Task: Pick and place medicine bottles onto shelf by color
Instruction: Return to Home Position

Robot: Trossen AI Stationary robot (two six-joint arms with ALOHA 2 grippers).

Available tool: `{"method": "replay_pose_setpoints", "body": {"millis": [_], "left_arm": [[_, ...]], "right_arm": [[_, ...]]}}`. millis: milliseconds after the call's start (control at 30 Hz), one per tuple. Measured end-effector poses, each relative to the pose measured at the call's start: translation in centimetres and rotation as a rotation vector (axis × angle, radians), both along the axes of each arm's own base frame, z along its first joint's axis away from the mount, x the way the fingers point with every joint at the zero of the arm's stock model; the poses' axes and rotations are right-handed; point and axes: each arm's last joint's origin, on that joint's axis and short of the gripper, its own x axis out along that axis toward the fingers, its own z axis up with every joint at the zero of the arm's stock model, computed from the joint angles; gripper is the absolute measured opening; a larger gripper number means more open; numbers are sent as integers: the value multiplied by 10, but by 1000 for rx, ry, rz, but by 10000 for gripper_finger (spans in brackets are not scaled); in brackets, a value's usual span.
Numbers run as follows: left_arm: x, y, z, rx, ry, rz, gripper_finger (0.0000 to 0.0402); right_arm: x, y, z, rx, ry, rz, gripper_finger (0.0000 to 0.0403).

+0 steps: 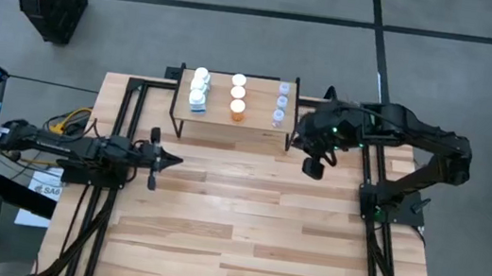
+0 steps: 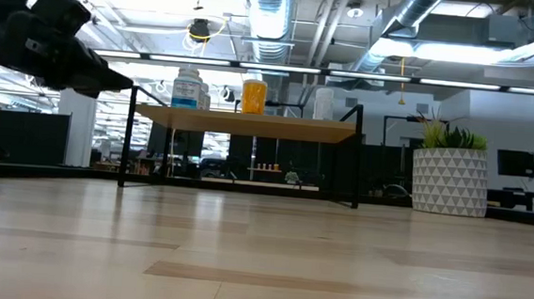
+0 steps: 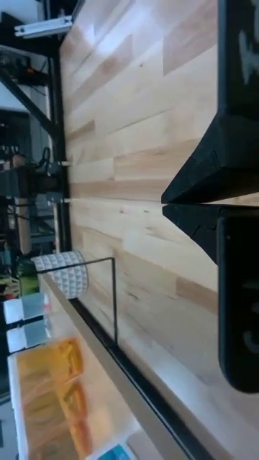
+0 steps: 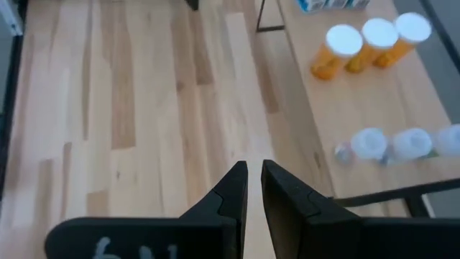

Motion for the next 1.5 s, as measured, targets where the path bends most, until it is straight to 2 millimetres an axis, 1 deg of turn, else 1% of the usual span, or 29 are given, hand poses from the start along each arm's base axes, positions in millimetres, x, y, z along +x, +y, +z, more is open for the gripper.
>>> {"method": "replay_pose_setpoints", "body": {"millis": [133, 200, 267, 367, 433, 533, 700, 800, 933, 1200, 1367, 1500], "left_arm": [[-4, 0, 5, -12, -48, -20, 0], [-6, -1, 7, -19, -72, -38, 0], [-7, -1, 9, -33, -92, -60, 0], [-8, -3, 9, -39, -99, -101, 0], [-8, -3, 9, -41, -94, -108, 0], [-8, -3, 9, -58, -94, -104, 0], [-8, -3, 9, -89, -96, -99, 0], [-8, -3, 9, -85, -96, -100, 0], [-8, -3, 9, -70, -94, -98, 0], [-8, -3, 9, -68, -93, -97, 0], [-8, -3, 9, -68, -93, -96, 0], [-8, -3, 9, -71, -94, -96, 0]], "right_arm": [[-2, 15, -1, -5, 4, 63, 65], [-7, 21, -5, -10, 11, 94, 65], [-14, 26, -10, -8, 8, 116, 65], [-29, 31, -25, 5, 16, 127, 65], [-41, 34, -37, 11, 14, 136, 65], [-61, 35, -57, 16, -41, 145, 65], [-89, 33, -99, 41, -204, 132, 65], [-97, 31, -124, 39, -333, 146, 65], [-104, 29, -155, -10, -482, 185, 65], [-115, 22, -214, -33, -610, 161, 65], [-124, 17, -243, -42, -685, 126, 65], [-132, 13, -258, -39, -725, 102, 65]]}}
